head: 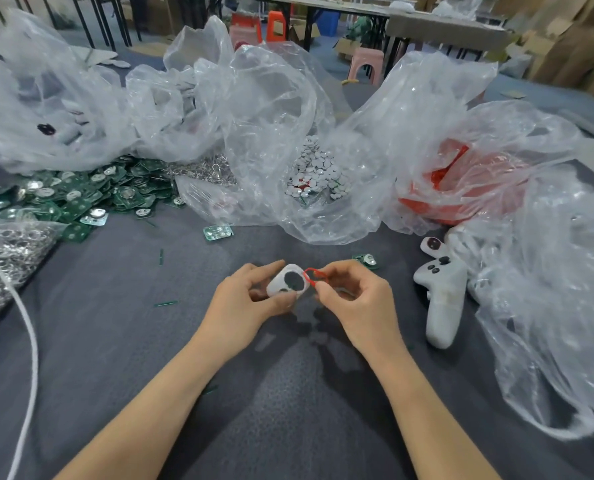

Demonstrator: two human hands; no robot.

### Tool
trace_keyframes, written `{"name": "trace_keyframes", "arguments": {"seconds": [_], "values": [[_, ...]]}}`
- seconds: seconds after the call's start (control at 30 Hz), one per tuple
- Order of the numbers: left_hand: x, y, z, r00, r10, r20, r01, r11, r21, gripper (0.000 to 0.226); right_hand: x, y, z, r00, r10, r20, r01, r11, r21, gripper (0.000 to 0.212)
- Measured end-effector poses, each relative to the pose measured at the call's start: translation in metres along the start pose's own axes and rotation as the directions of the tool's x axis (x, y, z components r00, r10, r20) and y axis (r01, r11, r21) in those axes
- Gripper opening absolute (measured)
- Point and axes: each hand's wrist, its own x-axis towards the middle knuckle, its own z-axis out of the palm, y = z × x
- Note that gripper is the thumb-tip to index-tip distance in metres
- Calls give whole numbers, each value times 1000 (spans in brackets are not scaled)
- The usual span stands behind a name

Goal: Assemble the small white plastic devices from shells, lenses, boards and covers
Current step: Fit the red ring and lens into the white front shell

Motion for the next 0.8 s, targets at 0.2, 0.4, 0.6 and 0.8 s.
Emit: {"name": "trace_keyframes", "arguments": {"seconds": [0.2,0.4,0.6,0.8], "values": [[-6,4,-1,977,-37,208,106,937,-333,31,-8,-1,11,988,-153,-20,153,988,-24,17],[-8,6,3,961,-29,275,129,927,-352,37,-9,-1,13,959,-283,-11,278,948,-154,13],[-9,6,3,961,-33,275,133,927,-352,27,-9,0,13,936,-350,33,348,908,-235,19],[-9,6,2,952,-38,302,160,906,-392,29,-8,-3,11,900,-430,72,431,850,-303,18]]}}
